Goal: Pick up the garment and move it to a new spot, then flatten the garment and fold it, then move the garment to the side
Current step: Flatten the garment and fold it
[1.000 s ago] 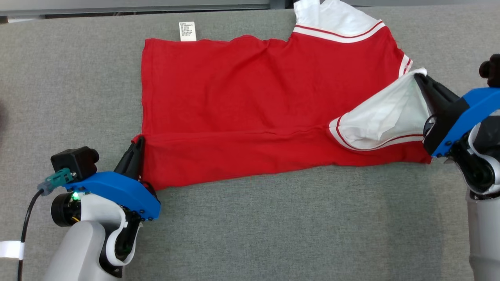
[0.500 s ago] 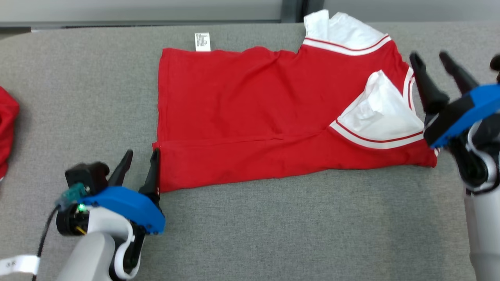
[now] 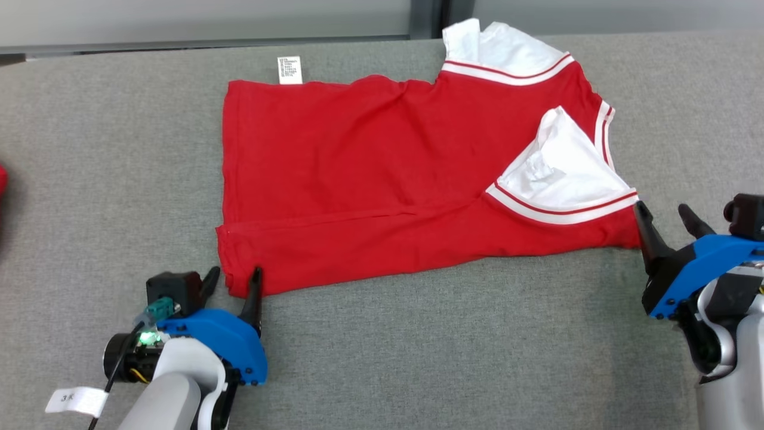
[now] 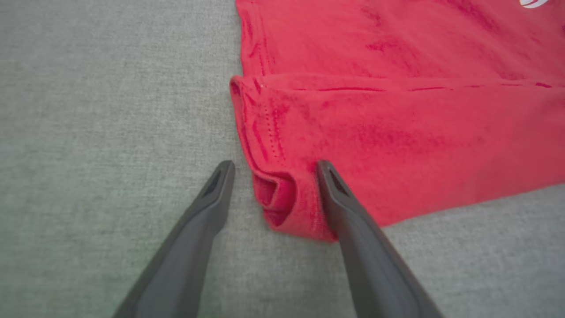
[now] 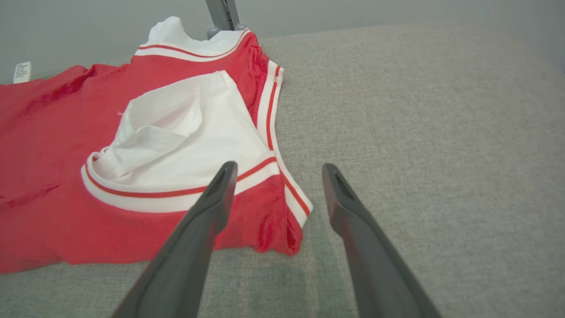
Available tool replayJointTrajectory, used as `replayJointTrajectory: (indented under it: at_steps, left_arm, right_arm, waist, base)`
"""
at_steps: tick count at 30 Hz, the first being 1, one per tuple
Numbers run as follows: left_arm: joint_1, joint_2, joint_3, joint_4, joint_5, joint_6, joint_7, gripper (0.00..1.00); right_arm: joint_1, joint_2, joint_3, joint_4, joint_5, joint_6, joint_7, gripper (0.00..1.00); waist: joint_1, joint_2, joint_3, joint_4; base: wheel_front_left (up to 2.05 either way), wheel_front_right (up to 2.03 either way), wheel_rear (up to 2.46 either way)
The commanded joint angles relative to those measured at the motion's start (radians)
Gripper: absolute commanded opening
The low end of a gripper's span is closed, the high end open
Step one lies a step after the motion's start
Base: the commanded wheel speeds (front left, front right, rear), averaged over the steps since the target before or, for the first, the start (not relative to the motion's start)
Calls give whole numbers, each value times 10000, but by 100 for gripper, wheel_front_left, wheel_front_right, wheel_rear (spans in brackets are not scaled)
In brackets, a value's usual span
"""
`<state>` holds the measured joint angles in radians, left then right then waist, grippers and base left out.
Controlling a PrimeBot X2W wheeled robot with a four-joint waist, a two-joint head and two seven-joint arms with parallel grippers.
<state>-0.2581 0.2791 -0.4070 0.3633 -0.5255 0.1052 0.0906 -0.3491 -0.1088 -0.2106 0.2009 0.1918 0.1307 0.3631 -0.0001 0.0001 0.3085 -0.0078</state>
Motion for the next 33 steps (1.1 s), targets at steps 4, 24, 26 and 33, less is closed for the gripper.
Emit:
replayJointTrajectory:
  at_steps: [4, 24, 26, 33]
  left_arm:
    - [-205, -168, -159, 511, -67, 69, 334, 0]
    - [144, -156, -18, 162, -427, -98, -401, 0]
    - [406, -43, 49, -164, -493, -59, -388, 0]
    - [1879, 464, 206, -1583, -718, 431, 77, 0]
  right_arm:
    - [-324, 390, -283, 730, -663, 2, -339, 100]
    - [78, 562, -17, 1546, -864, 2, -930, 0]
    - [620, 567, -37, 893, -746, 2, -847, 0]
    - [2565, 562, -423, -1002, -54, 0, -187, 0]
  waist:
    - [1, -1, 300, -62]
    - [1, -1, -365, 31]
    - [1, -1, -579, -40]
    - [1, -1, -1163, -144]
  base:
    - [0, 0, 0]
    - [0, 0, 0]
    - [0, 0, 0]
    - [0, 0, 0]
